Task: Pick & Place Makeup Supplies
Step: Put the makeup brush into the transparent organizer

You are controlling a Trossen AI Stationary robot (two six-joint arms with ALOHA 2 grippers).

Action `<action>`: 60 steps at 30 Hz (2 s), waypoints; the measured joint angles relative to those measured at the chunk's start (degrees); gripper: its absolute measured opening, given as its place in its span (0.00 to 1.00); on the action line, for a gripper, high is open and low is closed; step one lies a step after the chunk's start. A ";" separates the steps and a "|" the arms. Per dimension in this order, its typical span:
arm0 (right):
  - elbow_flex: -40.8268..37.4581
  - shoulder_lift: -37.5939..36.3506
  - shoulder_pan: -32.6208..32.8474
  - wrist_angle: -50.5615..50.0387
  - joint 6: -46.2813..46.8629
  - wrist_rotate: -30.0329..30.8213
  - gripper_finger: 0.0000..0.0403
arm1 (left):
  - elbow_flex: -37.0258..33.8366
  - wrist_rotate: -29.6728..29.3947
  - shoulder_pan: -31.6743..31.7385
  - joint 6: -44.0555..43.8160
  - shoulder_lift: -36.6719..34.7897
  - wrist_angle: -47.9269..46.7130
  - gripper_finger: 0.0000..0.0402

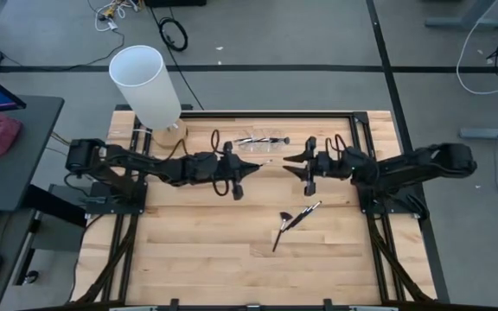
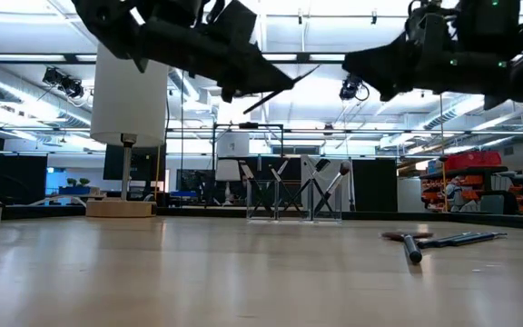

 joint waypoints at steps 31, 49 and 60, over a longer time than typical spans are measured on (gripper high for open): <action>12.51 17.75 0.01 1.49 10.07 -7.05 0.29 | 0.04 2.29 -0.29 0.14 1.30 3.10 0.05; 12.44 17.77 1.12 1.75 9.51 -8.52 0.03 | 0.04 5.09 -0.27 0.14 1.19 2.69 0.06; 12.47 17.75 1.14 -1.53 9.59 -6.36 0.03 | 0.08 1.99 -0.25 0.23 1.21 -0.07 0.22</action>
